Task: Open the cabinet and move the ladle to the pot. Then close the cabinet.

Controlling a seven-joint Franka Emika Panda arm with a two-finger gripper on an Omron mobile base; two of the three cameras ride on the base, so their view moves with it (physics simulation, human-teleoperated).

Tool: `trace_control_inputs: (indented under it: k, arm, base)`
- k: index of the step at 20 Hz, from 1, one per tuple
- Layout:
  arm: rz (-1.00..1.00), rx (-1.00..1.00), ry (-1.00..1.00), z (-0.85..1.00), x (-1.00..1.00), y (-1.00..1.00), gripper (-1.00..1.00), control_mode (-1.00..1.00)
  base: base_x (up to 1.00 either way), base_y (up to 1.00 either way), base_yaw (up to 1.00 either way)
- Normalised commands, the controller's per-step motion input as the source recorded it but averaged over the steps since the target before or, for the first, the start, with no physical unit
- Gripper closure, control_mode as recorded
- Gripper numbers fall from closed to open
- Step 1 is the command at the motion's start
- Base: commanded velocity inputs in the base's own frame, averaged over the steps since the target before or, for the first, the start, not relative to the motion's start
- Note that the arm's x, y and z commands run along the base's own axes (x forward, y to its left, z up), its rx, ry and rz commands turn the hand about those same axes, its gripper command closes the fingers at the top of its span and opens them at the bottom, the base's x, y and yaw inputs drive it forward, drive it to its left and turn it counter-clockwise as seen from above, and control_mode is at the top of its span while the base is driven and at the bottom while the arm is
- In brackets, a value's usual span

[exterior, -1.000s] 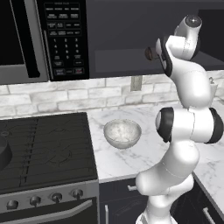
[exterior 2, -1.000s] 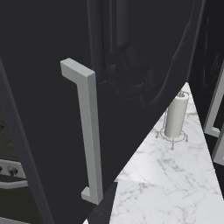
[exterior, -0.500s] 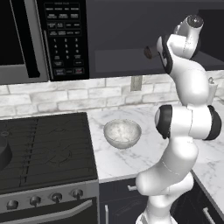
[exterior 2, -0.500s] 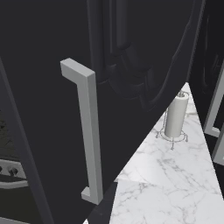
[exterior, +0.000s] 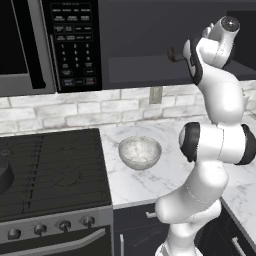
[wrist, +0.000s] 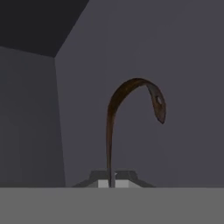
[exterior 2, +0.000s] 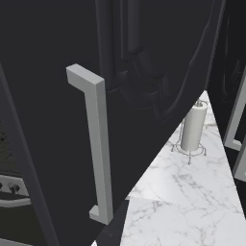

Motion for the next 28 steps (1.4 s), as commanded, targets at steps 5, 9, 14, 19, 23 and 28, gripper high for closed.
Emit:
trace_control_inputs:
  k: [5,9,14,19,23,28]
  arm:
    - [0.00,-0.01,-0.07,0.00,-0.64,0.12,1.00,-1.00]
    - [0.00,0.00,-0.04,0.00,-0.69,0.21,1.00,-1.00]
    - [0.00,-0.07,0.00,-0.06,-0.63,0.83,1.00,-1.00]
    - [0.00,-0.04,0.00,0.30,-0.88,0.38,1.00,-1.00]
    - [0.00,-0.04,0.00,0.31,-0.92,0.20,1.00,-1.00]
    - [0.00,-0.01,0.00,0.16,-0.84,0.01,1.00,-1.00]
  base:
    - [0.00,0.00,0.00]
    - [0.00,0.00,0.00]
    - [0.00,0.00,0.00]
    - [0.00,0.00,0.00]
    - [0.00,0.00,0.00]
    - [0.00,0.00,0.00]
